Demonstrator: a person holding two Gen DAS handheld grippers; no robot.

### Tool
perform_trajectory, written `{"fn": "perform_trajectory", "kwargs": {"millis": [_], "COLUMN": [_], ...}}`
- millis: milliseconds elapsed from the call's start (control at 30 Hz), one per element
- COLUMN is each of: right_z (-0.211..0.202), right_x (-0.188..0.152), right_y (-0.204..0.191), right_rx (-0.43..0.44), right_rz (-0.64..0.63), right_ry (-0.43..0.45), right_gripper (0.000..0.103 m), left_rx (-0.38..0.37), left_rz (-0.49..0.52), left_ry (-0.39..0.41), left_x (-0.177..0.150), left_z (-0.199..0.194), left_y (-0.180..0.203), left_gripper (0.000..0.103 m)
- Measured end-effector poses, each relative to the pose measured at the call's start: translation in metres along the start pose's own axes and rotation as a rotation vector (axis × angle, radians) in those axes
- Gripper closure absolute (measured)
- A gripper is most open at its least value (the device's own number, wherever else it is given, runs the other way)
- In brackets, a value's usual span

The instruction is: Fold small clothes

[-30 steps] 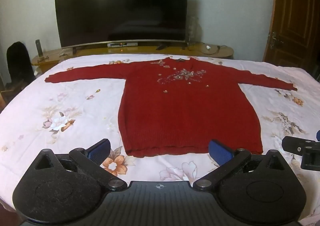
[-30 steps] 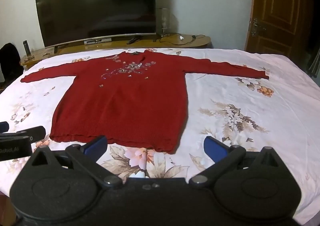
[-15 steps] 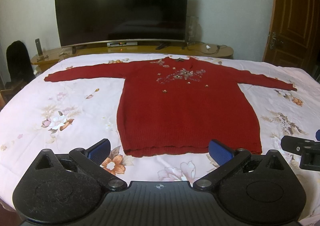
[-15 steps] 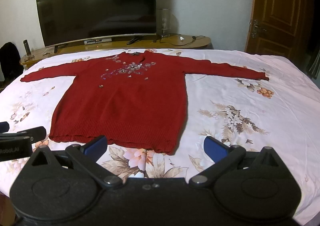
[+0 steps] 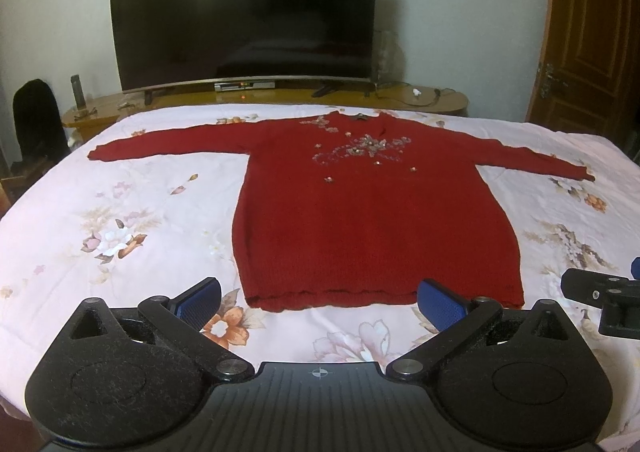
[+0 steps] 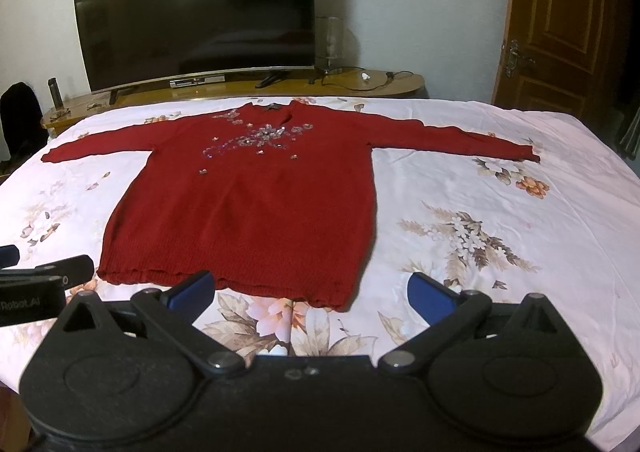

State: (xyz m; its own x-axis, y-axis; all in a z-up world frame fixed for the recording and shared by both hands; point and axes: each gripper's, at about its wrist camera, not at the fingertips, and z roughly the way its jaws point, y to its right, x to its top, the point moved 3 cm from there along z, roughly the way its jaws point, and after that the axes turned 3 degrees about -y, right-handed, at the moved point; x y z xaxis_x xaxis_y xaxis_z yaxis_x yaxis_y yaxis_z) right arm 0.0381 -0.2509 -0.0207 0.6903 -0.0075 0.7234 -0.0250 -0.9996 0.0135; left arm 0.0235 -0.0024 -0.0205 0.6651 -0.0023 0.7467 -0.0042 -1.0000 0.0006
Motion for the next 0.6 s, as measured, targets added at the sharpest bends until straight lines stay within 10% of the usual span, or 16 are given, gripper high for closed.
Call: {"fn": "perform_trajectory", "kwargs": {"millis": [600], "right_z": [0.001], "right_x": [0.0011], "right_y": [0.0011], "right_rx": [-0.003], "right_rz": [0.004], "right_ry": [-0.002], "right_gripper": [0.001], "left_rx": [-0.005], "left_rz": [-0.001], "left_ry": [0.0], "left_x": [0.0003], "left_z": [0.0025], "left_y": [0.0031], "left_gripper": [0.0]}}
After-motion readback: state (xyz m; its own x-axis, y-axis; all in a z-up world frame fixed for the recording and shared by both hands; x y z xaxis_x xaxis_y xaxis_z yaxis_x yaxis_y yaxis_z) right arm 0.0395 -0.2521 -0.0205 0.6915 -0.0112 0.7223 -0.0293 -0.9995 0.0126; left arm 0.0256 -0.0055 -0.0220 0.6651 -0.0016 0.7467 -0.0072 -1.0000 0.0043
